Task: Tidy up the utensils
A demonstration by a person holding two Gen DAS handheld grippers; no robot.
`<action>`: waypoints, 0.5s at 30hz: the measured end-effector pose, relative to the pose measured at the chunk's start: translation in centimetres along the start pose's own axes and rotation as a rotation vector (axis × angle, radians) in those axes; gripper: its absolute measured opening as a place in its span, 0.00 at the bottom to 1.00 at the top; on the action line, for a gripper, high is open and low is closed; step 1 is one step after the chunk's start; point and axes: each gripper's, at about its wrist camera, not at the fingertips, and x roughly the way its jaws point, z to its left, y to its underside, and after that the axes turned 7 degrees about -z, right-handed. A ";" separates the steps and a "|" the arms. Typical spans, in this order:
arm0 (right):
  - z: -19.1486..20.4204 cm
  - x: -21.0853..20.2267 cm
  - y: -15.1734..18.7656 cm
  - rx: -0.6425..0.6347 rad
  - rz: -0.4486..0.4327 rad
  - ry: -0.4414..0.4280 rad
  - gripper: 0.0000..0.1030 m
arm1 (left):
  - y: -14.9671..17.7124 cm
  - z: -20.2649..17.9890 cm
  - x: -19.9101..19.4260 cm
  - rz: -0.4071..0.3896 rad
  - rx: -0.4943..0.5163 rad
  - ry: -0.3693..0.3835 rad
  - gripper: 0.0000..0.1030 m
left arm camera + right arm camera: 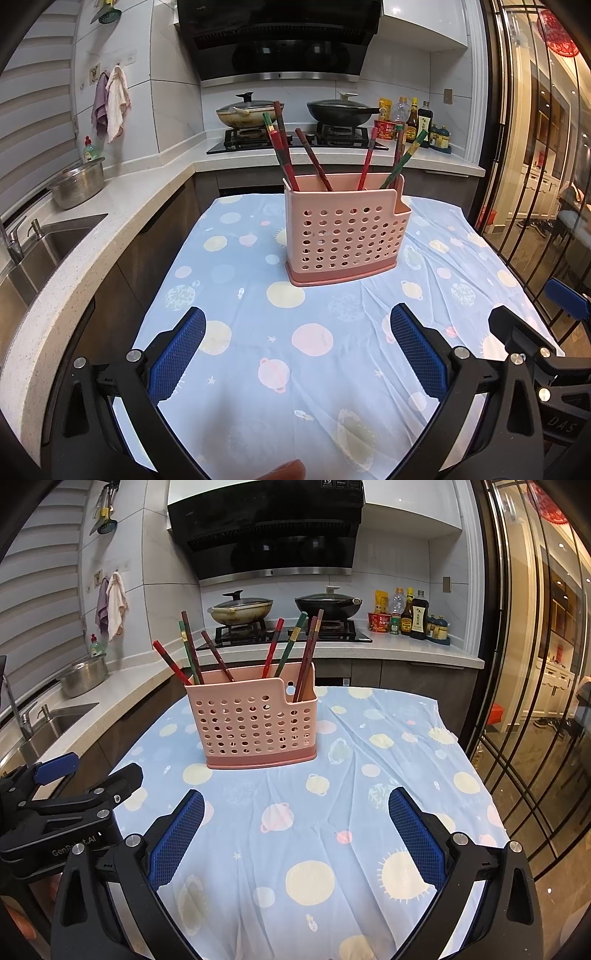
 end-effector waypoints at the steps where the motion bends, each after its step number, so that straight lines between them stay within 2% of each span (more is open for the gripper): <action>1: 0.0 0.0 0.0 0.001 0.000 0.000 0.94 | 0.0 0.0 0.0 0.001 0.000 0.001 0.93; 15: -0.1 0.1 0.4 0.010 0.009 0.000 0.94 | 0.0 -0.2 0.3 0.021 -0.002 0.019 0.93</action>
